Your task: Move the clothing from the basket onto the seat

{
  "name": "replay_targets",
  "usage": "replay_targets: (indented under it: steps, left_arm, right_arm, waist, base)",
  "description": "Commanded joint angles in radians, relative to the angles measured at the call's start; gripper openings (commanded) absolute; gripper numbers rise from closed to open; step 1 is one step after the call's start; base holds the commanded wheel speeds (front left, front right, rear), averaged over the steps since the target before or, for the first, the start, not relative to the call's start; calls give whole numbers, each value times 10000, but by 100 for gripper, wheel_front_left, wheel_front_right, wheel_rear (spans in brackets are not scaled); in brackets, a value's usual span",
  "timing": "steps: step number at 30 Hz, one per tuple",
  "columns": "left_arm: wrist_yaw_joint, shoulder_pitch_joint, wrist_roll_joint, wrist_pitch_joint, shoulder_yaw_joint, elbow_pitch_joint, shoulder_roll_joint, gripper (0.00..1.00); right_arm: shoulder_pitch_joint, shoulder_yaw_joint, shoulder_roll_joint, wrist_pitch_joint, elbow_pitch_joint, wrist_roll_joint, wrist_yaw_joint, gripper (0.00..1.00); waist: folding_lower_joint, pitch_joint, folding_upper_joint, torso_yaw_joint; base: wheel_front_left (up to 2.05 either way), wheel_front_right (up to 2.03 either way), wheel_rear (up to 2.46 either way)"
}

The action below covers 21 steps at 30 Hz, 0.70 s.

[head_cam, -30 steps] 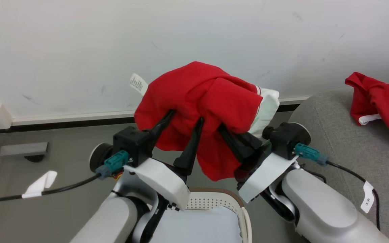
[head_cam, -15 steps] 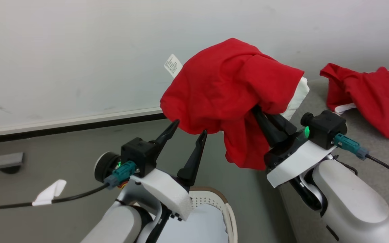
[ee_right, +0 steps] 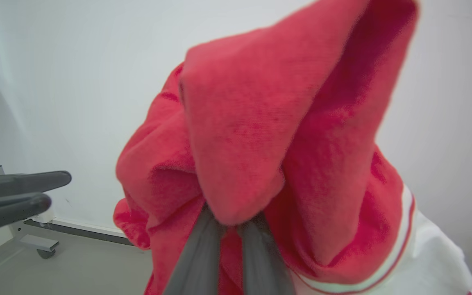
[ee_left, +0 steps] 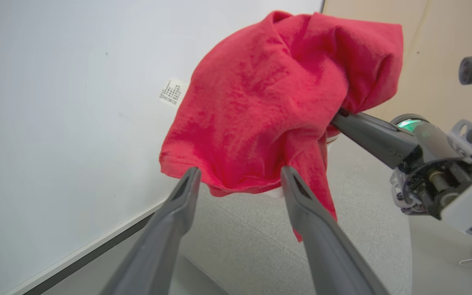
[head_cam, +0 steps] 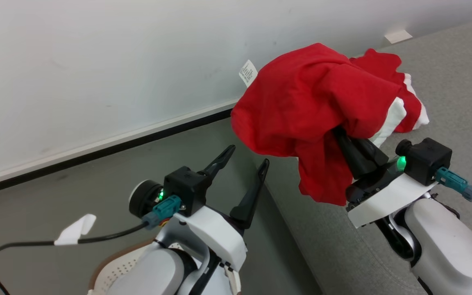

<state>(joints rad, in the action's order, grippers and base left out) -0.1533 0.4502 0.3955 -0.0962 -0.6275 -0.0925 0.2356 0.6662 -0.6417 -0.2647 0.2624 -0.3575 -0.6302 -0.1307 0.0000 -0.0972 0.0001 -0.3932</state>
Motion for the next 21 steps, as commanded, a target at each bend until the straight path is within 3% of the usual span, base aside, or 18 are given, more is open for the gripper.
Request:
replay_targets:
  steps: [1, 8, 17, 21]
  left_arm:
    - [75, 167, -112, -50, -104, 29, -36, 100]
    - [247, 717, -280, -278, -429, 64, -205, 100]
    - [578, 1705, -501, -577, -741, 168, -456, 100]
    - [739, 2121, -549, -594, -862, 238, -551, 100]
  right_arm:
    - [-170, 151, -144, 23, 127, -57, -1, 0]
    - [-321, 1077, -373, 21, 429, 13, -1, 0]
    - [726, 3527, -276, -135, 66, -338, 1, 0]
    - [1889, 4705, -481, -445, -740, -371, -1, 0]
  waist:
    - [0, -305, -1, -563]
    - [0, -1026, -1, -626]
    - [0, -2641, -1, 13]
    - [0, -3434, -1, 514]
  base:
    - [0, 0, 0]
    - [0, 0, 0]
    - [0, 0, 0]
    - [0, 0, 0]
